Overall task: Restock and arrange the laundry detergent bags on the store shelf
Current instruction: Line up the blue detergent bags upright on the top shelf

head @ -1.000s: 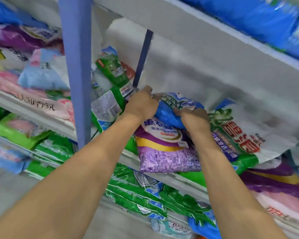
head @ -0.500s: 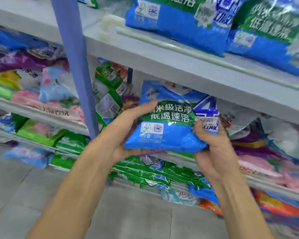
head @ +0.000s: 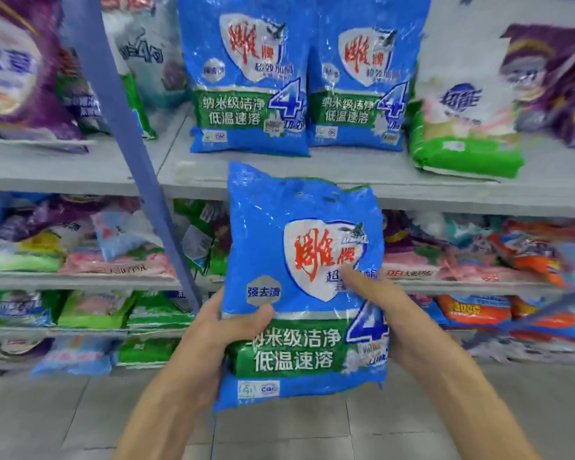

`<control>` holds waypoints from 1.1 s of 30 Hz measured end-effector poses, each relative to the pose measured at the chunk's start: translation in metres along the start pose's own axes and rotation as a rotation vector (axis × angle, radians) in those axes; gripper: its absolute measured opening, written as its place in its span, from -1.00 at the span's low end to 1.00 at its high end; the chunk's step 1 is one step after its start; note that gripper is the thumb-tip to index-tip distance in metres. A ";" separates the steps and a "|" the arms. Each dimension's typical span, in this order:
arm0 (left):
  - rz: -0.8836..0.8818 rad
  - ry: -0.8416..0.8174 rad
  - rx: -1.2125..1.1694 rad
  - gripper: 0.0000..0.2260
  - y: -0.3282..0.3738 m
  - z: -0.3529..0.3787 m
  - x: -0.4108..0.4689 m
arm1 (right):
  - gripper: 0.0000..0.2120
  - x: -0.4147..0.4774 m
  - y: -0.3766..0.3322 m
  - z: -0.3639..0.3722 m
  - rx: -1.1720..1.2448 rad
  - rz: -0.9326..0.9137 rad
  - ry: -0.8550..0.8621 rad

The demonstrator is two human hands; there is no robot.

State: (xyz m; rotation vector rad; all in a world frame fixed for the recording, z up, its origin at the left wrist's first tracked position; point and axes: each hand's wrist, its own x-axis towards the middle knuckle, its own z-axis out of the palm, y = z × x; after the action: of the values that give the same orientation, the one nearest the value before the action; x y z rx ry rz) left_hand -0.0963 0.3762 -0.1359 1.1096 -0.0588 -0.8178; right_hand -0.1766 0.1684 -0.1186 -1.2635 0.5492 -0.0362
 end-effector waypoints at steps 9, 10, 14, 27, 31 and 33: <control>0.132 0.056 0.141 -0.66 0.060 0.055 0.016 | -0.70 -0.006 -0.044 -0.001 0.048 -0.215 0.123; 0.139 0.069 0.164 -0.68 0.065 0.060 0.020 | -0.69 -0.005 -0.050 -0.002 0.073 -0.233 0.137; 0.192 0.143 0.229 -0.72 0.080 0.083 0.038 | -0.56 0.006 -0.081 -0.012 0.082 -0.334 0.165; 0.596 0.265 0.334 -0.47 0.166 0.172 0.176 | -0.82 0.120 -0.231 -0.068 -0.038 -0.656 0.218; 0.574 0.342 0.398 -0.63 0.161 0.174 0.213 | -0.79 0.167 -0.233 -0.073 0.025 -0.585 0.223; 0.571 0.382 0.392 -0.69 0.156 0.175 0.224 | -0.62 0.185 -0.233 -0.079 0.067 -0.522 0.232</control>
State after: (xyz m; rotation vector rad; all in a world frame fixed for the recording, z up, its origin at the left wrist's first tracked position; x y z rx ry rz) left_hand 0.0750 0.1353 -0.0037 1.5058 -0.2118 -0.0737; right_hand 0.0151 -0.0357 0.0096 -1.3163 0.3986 -0.6384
